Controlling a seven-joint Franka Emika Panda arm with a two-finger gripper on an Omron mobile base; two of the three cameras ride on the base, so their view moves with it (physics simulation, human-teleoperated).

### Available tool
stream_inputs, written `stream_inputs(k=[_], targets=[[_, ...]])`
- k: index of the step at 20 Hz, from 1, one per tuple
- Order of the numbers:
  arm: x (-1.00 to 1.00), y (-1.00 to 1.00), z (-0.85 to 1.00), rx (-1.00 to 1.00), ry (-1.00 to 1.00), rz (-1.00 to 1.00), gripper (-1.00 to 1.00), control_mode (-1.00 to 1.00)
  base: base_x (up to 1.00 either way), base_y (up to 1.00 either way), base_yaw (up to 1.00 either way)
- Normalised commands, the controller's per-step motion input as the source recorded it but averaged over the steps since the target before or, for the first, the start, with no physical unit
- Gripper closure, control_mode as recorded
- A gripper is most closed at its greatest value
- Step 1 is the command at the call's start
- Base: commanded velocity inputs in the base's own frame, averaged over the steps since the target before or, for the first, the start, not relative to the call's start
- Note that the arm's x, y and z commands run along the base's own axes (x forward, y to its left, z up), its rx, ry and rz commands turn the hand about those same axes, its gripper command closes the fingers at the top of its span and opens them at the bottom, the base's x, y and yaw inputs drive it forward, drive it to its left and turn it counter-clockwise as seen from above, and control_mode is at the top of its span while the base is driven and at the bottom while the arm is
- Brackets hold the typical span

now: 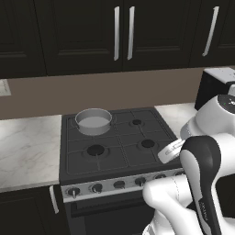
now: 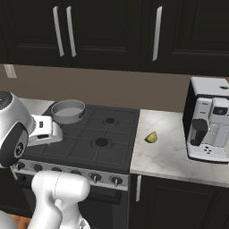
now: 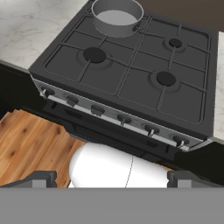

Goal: Turn on the burner for the pot on the stove. Wait thirty seconds for the pot to heat up. Then add the lemon wedge to the pot.

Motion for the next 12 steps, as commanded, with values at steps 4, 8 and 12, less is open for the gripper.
stream_inputs(k=[4,8,12], targets=[[0.00,0.00,0.00,0.00,0.00,0.00,-1.00,-1.00,0.00,0.00,0.00],[0.00,0.00,0.00,0.00,0.00,0.00,-1.00,-1.00,0.00,0.00,0.00],[0.00,0.00,0.00,0.00,0.00,0.00,-1.00,-1.00,0.00,0.00,0.00]])
